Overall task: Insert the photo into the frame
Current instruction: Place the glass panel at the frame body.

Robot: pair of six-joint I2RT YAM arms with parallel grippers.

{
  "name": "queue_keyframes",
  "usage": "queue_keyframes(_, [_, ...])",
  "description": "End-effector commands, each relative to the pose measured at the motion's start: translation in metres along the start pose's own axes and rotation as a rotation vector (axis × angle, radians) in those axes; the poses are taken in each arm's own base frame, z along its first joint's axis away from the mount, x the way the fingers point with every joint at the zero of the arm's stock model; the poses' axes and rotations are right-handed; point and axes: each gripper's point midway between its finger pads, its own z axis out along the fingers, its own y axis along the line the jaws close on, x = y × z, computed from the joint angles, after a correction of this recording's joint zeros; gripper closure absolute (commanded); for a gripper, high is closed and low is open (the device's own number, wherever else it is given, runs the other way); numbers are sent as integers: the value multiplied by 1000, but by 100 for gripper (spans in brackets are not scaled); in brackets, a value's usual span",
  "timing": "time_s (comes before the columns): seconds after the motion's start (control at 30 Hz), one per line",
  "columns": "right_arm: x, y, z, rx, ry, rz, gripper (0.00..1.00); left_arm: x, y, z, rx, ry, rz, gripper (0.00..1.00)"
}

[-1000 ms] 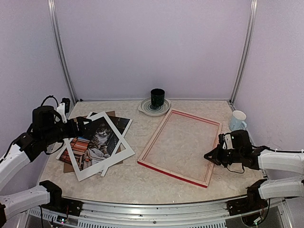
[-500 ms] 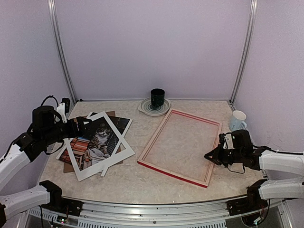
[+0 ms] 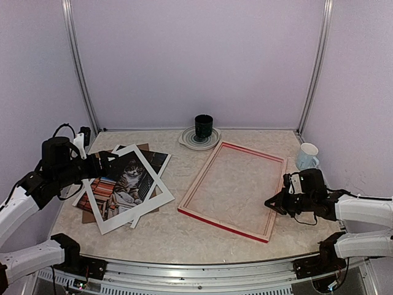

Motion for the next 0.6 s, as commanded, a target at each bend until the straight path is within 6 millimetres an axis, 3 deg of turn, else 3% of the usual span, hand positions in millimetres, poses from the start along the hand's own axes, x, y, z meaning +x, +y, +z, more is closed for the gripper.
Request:
queue_keyframes(0.0, [1, -9, -1, 24, -3, -13, 100, -1, 1, 0, 4, -15, 8, 1])
queue_keyframes(0.57, [-11, 0, -3, 10, -35, -84, 100, -2, 1, 0, 4, -16, 6, 1])
